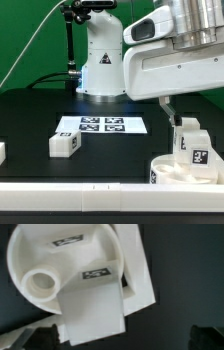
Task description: Assemble stool
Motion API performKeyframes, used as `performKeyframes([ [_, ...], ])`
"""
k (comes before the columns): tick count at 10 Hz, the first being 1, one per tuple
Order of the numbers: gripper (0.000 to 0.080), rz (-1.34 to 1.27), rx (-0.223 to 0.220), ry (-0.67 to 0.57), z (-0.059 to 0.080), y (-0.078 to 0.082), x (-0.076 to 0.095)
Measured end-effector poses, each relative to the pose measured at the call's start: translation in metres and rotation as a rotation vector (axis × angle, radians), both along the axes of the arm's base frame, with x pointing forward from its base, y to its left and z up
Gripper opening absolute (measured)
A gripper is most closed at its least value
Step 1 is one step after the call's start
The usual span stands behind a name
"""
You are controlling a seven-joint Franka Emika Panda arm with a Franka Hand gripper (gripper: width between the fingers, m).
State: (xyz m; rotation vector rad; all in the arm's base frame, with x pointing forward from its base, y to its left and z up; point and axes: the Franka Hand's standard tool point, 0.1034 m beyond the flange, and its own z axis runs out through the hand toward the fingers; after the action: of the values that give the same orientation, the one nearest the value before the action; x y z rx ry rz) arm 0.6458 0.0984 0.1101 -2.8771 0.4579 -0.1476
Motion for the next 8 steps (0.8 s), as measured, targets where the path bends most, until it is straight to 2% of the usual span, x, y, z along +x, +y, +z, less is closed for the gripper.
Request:
performKeyframes([
  [2, 0.0649, 0.182, -0.034, -0.042, -0.001, -0.001, 0.001],
  [6, 0.0649, 0.729, -0.190, -0.144, -0.005, 0.006, 0.002],
  [8, 0.0649, 0.846, -0.213, -0.152, -0.006, 0.009, 0.002],
])
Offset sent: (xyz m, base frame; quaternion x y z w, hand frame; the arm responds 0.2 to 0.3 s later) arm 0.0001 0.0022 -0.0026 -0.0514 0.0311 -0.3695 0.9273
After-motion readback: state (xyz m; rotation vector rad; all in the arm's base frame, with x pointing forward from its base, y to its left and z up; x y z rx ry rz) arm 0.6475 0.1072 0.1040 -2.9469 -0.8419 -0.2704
